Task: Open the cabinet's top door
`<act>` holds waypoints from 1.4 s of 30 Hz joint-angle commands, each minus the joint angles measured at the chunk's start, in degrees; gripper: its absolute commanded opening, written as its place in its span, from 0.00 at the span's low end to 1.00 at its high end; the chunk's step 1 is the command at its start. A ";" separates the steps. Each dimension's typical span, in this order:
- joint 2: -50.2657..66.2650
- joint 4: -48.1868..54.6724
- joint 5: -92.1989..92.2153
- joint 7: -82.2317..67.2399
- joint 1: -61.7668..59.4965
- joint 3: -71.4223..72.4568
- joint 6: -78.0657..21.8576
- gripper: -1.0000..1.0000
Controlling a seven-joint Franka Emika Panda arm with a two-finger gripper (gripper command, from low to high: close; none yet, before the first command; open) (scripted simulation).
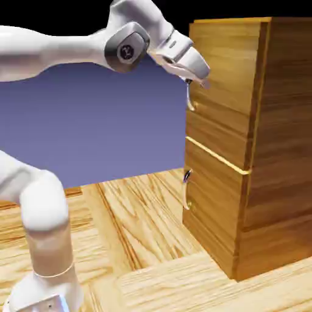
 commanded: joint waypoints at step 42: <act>-29.45 -7.95 103.18 104.68 -41.28 51.49 25.43 1.00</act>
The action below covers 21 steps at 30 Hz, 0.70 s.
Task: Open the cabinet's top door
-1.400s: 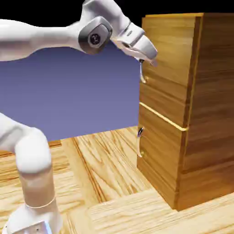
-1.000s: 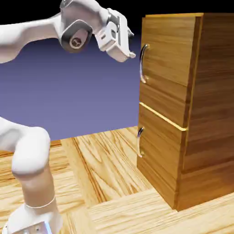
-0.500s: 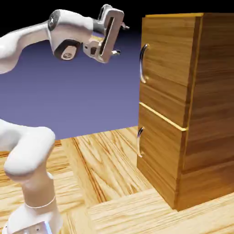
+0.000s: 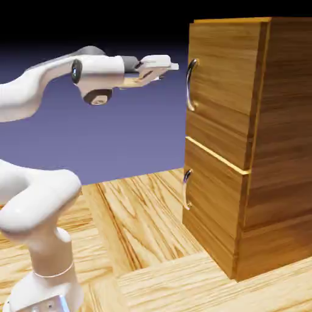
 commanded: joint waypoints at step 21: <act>-13.58 -8.56 16.74 3.75 -9.35 -2.49 -24.45 0.00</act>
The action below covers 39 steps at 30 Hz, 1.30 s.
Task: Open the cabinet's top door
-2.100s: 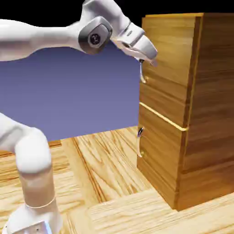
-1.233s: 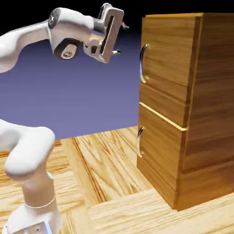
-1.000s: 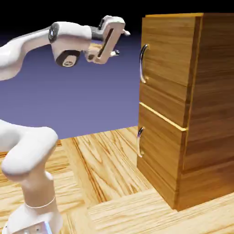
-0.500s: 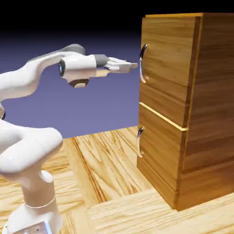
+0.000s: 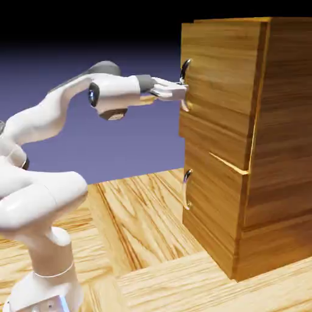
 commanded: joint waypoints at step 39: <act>43.43 4.57 -60.06 -39.32 18.18 -75.87 -72.21 0.00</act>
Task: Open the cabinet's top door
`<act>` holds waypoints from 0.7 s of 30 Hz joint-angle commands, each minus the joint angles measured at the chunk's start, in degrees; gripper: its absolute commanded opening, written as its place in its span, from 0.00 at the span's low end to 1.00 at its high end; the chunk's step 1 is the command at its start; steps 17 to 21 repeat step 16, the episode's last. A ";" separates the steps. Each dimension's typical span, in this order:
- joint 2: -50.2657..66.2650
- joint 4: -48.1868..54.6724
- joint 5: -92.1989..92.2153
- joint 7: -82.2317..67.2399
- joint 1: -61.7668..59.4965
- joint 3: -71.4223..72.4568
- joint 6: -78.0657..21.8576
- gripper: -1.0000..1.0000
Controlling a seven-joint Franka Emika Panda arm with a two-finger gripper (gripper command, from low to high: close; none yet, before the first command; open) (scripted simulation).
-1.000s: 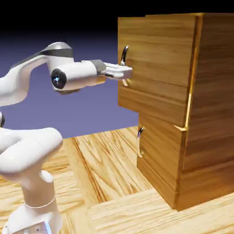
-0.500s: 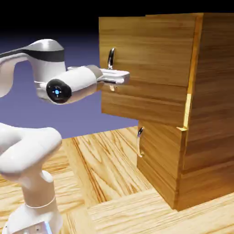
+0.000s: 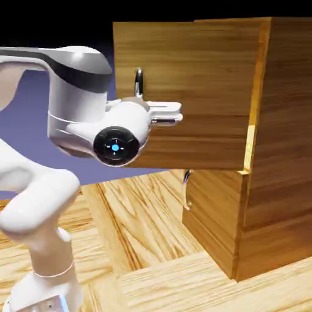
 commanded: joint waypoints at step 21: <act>27.74 25.11 -10.63 -13.18 12.95 -15.95 -25.24 1.00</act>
